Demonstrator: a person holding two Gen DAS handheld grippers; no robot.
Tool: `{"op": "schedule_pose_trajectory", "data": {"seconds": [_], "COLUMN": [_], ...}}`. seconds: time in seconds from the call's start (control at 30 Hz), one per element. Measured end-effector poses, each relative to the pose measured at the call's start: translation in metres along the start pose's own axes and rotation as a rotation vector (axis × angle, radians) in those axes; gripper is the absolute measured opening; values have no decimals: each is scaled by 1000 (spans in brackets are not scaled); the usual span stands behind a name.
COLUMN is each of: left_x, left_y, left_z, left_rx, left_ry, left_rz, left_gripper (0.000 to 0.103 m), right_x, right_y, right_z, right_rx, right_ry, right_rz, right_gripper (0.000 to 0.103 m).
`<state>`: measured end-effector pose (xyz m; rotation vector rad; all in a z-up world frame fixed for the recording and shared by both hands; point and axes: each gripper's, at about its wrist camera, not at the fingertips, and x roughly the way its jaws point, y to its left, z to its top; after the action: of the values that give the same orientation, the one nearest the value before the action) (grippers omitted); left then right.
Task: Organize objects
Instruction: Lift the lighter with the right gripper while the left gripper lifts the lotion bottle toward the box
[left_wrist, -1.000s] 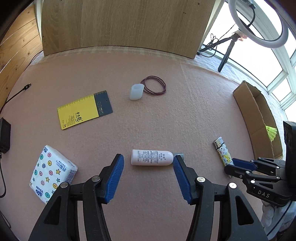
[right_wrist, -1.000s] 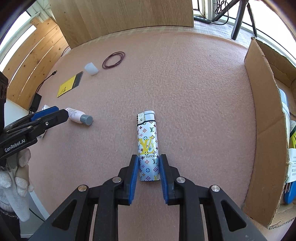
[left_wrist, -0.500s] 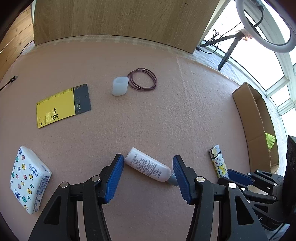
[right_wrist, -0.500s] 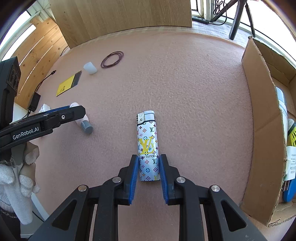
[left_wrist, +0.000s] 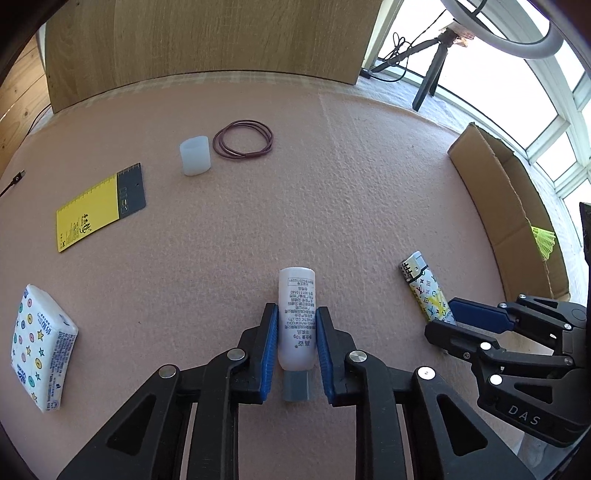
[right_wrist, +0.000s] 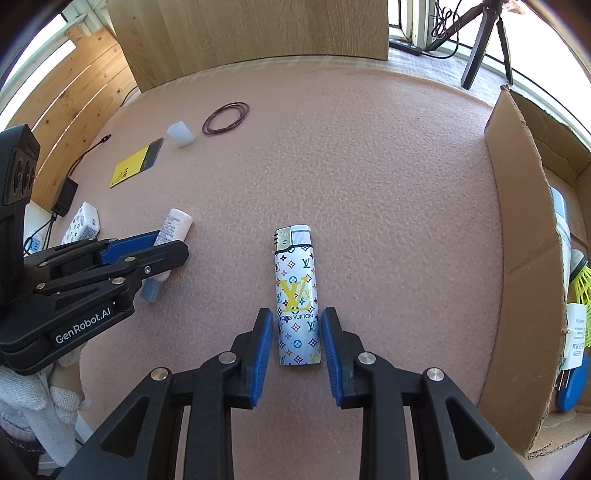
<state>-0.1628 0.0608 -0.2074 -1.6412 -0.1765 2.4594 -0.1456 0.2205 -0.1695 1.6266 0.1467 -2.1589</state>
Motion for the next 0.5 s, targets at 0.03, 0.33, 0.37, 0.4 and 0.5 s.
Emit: {"op": "schedule_pose_trajectory", "data": {"seconds": [0.03,0.33,0.37,0.4,0.5], "left_x": [0,-3,-4,-5,-11], "left_y": [0,-1,-2,-3,-7], "left_z": [-1,-6,-7,-7,-8], "left_rx": [-2,-14,-14,-14,-10], "left_ry": [-1,6,6,5,-4], "left_rz": [-1,-14,-16,-18,-25], "left_gripper": [21,21,21,21,21], "right_x": [1,4,3,2,-7], "right_y": [2,9,8,7,2], "right_z": [1,6,6,5,2], "right_rx": [-9,-50,-46,-42,-20], "right_ry": [-2,-20,-20,-22,-39], "right_rz": [-10,-57,-52,-48,-34], "right_gripper": [28,21,21,21,21]}}
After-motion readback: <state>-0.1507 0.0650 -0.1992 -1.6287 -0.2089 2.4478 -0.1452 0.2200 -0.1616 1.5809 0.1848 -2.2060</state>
